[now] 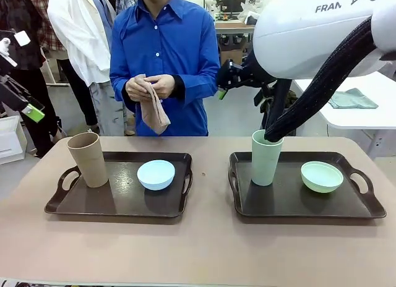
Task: Set up a tray with a mat and arrange the tableware.
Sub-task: Pick up the Picnic Bowl and Reusable plastic cup from the Handle tray in front of the human's position and hold them in the air.
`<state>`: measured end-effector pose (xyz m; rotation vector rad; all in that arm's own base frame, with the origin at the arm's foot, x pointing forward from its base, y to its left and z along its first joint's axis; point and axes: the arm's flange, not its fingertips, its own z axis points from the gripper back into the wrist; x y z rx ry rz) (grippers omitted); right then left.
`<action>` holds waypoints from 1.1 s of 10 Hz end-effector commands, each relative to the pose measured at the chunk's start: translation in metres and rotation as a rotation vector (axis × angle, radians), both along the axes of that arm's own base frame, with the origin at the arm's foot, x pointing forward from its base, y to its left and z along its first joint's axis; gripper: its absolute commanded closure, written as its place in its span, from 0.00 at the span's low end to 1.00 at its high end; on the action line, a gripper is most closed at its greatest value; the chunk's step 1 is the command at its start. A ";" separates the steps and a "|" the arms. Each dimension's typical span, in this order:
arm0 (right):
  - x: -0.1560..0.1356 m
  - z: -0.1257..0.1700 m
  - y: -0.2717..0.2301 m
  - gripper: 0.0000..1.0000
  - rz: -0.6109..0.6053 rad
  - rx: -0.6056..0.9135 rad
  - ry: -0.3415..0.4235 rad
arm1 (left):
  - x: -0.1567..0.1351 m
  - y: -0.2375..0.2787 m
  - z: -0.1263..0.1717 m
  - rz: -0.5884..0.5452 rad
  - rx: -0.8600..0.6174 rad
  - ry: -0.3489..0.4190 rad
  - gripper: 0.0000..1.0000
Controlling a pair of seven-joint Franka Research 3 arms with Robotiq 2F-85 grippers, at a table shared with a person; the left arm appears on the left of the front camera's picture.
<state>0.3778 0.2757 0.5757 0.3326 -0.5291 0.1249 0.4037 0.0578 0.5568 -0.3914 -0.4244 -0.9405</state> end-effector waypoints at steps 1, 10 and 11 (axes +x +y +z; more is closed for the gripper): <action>0.002 0.000 0.001 0.00 -0.008 -0.009 0.009 | -0.003 0.003 0.002 -0.023 0.011 -0.003 0.00; 0.067 -0.078 0.106 0.00 -0.052 -0.068 0.233 | 0.061 0.052 -0.056 -0.610 -0.012 -0.275 0.00; 0.082 -0.093 0.117 0.00 -0.062 -0.056 0.271 | 0.074 0.049 -0.067 -0.606 -0.047 -0.268 0.00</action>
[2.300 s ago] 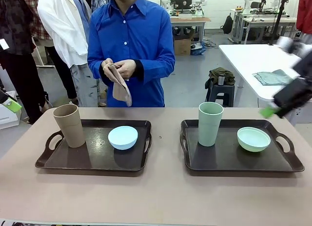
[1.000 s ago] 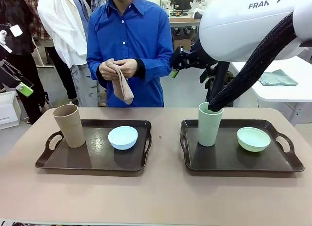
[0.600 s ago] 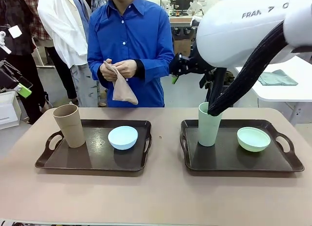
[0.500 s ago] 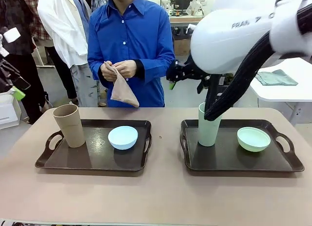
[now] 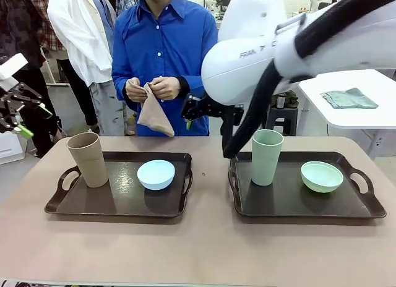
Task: Set up a tray with a mat and arrange the tableware.
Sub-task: Pick up the Picnic Bowl and Reusable plastic cup from the Handle tray in front of the human's position and hold them in the air.
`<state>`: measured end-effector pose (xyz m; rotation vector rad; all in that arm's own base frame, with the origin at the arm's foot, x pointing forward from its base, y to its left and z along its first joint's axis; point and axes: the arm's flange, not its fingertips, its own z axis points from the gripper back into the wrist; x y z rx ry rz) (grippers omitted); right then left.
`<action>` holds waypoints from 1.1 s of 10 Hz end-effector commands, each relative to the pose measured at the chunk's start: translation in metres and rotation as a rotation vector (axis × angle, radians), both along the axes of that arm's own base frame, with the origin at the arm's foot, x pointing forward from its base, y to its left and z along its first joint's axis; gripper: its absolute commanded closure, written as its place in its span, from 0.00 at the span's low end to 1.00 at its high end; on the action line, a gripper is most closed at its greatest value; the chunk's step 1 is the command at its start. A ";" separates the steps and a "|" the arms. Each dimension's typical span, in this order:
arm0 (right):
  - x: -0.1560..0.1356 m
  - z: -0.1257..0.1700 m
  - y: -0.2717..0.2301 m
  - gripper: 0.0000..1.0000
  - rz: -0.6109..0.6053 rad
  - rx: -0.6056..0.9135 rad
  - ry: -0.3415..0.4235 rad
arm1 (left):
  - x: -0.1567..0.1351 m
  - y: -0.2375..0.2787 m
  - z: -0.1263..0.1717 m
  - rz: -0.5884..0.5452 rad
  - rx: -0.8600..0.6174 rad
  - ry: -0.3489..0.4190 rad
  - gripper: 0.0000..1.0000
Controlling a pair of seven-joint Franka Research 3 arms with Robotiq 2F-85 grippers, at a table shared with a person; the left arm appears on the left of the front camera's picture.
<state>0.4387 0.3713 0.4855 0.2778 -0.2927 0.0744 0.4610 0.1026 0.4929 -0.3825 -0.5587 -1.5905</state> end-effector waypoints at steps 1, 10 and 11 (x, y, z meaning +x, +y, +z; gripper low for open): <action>0.036 -0.021 0.036 0.00 -0.055 0.003 0.072 | 0.026 0.002 -0.011 -0.002 -0.076 0.053 0.00; 0.053 -0.063 0.047 0.00 -0.044 -0.001 0.100 | 0.039 -0.003 -0.039 0.013 -0.082 0.117 0.00; 0.057 -0.077 0.059 0.00 -0.028 0.015 0.125 | 0.038 0.001 -0.044 0.008 -0.114 0.097 0.00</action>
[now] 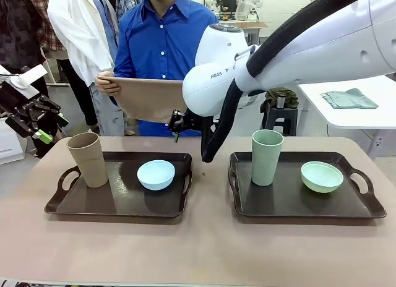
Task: Set up a tray with a mat and arrange the tableware.
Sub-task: Pick up the Picnic Bowl and Reusable plastic cup from the Handle tray in front of the human's position and hold them in the air.
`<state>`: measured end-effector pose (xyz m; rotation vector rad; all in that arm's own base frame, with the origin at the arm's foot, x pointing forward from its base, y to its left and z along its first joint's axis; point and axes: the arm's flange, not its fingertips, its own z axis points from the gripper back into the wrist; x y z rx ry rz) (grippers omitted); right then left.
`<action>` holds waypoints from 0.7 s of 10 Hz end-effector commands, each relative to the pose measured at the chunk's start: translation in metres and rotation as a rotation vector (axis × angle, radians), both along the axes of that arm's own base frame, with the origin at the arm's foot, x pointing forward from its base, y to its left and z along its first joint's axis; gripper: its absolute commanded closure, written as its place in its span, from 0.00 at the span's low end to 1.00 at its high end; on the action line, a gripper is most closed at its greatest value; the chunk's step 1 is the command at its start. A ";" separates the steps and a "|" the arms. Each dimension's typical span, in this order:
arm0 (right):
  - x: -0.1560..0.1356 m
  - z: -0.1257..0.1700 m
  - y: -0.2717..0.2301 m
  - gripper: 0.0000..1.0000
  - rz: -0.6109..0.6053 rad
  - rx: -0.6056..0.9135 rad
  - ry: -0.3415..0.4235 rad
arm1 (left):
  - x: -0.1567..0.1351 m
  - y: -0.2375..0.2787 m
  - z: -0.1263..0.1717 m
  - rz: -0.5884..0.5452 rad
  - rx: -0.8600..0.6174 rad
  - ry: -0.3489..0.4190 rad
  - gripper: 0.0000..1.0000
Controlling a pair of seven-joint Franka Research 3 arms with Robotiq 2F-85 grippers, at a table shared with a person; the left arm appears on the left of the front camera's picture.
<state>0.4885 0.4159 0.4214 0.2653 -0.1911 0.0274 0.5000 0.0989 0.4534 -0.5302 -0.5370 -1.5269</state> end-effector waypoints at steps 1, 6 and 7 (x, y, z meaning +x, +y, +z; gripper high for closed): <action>0.009 -0.023 0.025 0.00 0.016 0.033 0.039 | -0.005 0.009 -0.007 -0.020 -0.021 -0.039 0.00; -0.005 -0.060 0.058 0.00 0.086 -0.024 0.102 | -0.006 0.030 -0.073 -0.019 -0.179 -0.075 0.00; -0.004 -0.065 0.059 0.00 0.087 -0.024 0.109 | -0.003 0.030 -0.086 0.012 -0.211 -0.063 0.00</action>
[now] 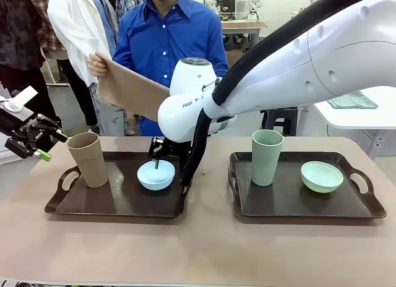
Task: Set up a tray with a mat and arrange the tableware.
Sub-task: Pick up the Picnic Bowl and Reusable plastic cup from the Handle tray in front of the human's position and hold them in the air.
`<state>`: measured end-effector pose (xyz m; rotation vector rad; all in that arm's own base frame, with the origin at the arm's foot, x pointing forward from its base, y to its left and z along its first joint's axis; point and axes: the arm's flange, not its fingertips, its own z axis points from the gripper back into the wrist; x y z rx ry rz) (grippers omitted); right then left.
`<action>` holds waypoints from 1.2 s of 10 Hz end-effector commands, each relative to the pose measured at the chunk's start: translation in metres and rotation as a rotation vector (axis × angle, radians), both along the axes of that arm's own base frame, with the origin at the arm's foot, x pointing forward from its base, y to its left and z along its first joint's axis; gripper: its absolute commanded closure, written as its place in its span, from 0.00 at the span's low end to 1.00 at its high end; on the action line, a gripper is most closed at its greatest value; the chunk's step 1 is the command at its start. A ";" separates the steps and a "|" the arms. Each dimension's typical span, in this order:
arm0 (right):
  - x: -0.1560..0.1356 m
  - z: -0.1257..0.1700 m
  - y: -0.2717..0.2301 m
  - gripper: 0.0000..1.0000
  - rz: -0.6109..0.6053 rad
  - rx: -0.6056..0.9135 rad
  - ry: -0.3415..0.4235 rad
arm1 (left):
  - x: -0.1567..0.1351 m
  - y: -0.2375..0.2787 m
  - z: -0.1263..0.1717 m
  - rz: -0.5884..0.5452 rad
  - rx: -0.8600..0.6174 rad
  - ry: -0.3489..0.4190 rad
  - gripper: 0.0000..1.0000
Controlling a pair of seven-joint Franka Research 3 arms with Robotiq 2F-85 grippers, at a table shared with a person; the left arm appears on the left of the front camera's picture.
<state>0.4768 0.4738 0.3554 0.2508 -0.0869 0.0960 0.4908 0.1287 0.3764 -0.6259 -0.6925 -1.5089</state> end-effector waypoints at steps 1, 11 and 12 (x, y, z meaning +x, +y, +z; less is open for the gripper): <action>0.007 -0.004 0.004 0.00 0.011 -0.004 0.029 | 0.007 0.004 -0.017 0.029 -0.079 0.014 0.00; 0.004 -0.017 0.011 0.00 0.007 -0.058 0.049 | 0.038 -0.015 -0.056 -0.064 -0.198 0.115 0.00; 0.004 -0.017 0.012 0.00 0.000 -0.067 0.042 | 0.038 -0.019 -0.059 -0.074 -0.212 0.121 0.00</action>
